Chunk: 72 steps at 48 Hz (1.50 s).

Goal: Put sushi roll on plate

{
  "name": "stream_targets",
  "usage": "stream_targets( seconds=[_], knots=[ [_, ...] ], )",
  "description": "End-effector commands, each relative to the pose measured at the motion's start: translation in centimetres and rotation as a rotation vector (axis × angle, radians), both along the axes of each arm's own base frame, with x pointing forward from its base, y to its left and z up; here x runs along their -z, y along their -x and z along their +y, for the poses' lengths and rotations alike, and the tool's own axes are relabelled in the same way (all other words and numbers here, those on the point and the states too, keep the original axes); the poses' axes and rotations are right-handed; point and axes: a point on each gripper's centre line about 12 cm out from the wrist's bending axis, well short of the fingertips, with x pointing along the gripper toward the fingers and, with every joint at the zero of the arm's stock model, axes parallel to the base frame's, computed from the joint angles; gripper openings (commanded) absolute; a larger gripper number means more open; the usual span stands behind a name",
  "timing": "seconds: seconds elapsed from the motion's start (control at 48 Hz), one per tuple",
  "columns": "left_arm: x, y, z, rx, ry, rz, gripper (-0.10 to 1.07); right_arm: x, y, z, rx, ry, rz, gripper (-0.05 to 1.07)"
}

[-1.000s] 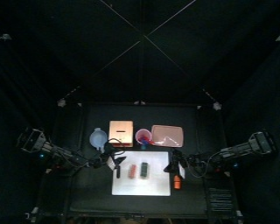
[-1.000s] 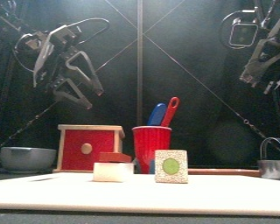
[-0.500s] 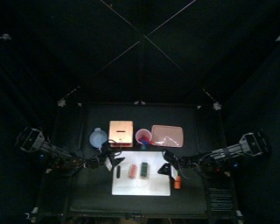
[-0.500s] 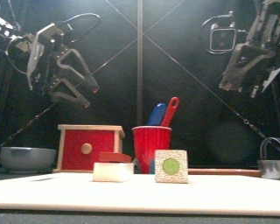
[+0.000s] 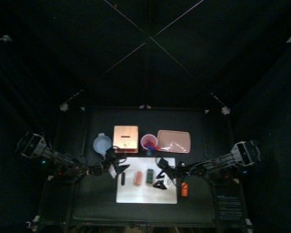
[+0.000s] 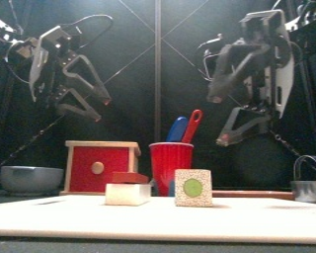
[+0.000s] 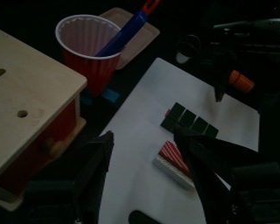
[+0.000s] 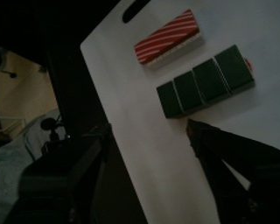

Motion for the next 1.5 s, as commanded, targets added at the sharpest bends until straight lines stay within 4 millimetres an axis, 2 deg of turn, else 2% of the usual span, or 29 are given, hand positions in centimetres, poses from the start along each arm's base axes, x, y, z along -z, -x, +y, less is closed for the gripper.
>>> stream_targets(
  seconds=[0.0,0.312,0.938,1.188,1.333,1.479],
  knots=[
    [-0.4,-0.2,0.0,-0.001,0.004,-0.013,0.91,-1.2,-1.7,-0.9,0.048,-0.030,-0.032,1.04],
    [0.0,0.1,0.0,0.003,0.014,0.004,0.91,-0.8,-2.9,-1.9,0.098,-0.123,0.028,1.04],
    [1.0,0.8,0.1,-0.013,0.052,0.045,0.91,-1.5,-3.1,-2.3,0.063,-0.231,0.128,1.04],
    [1.0,0.8,0.1,-0.012,0.051,0.046,0.91,-1.5,-3.0,-2.7,0.079,-0.205,0.196,1.04],
    [1.0,0.8,0.1,-0.014,0.050,0.046,0.91,-1.7,-3.4,-3.2,0.121,-0.172,0.237,1.04],
    [1.1,0.8,0.2,-0.015,0.048,0.050,0.91,-1.0,-4.2,-3.8,0.188,-0.127,0.301,1.04]
  ],
)
